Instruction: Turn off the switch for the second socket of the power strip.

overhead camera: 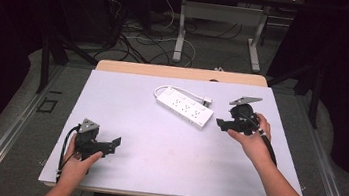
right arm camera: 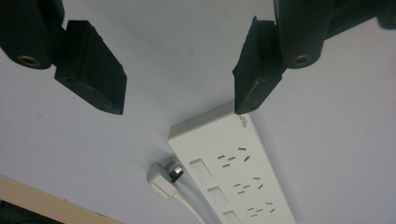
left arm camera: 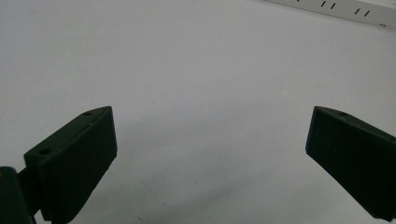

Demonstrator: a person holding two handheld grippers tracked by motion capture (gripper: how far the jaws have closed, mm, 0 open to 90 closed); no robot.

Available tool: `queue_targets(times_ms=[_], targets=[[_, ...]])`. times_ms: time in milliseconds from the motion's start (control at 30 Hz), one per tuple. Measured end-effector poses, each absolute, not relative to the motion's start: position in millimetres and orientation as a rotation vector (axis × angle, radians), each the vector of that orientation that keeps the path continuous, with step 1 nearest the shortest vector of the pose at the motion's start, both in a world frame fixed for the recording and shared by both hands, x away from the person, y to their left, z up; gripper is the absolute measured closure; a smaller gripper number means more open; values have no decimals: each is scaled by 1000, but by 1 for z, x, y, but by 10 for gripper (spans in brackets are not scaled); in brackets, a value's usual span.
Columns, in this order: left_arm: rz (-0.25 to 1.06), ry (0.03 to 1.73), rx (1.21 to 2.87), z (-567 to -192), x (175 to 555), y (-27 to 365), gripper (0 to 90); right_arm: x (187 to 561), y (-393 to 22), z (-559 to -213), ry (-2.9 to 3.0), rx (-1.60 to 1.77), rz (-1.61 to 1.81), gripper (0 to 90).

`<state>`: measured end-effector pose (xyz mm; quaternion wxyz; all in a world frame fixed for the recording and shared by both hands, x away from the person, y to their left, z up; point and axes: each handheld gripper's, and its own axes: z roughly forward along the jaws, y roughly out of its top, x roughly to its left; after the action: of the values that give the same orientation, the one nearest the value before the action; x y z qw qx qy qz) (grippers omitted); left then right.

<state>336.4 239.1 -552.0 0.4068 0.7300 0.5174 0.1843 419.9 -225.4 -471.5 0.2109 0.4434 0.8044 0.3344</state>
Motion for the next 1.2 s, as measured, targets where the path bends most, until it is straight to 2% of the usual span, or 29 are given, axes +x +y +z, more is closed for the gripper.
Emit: queue_targets(times_ms=[867, 1200], targets=[[468, 1303, 1838, -553, 337, 239, 19, 449, -208, -456, 2283, 1194, 917, 494], [460, 1302, 1847, -552, 337, 239, 21, 463, -197, -454, 2296, 1186, 935, 512]])
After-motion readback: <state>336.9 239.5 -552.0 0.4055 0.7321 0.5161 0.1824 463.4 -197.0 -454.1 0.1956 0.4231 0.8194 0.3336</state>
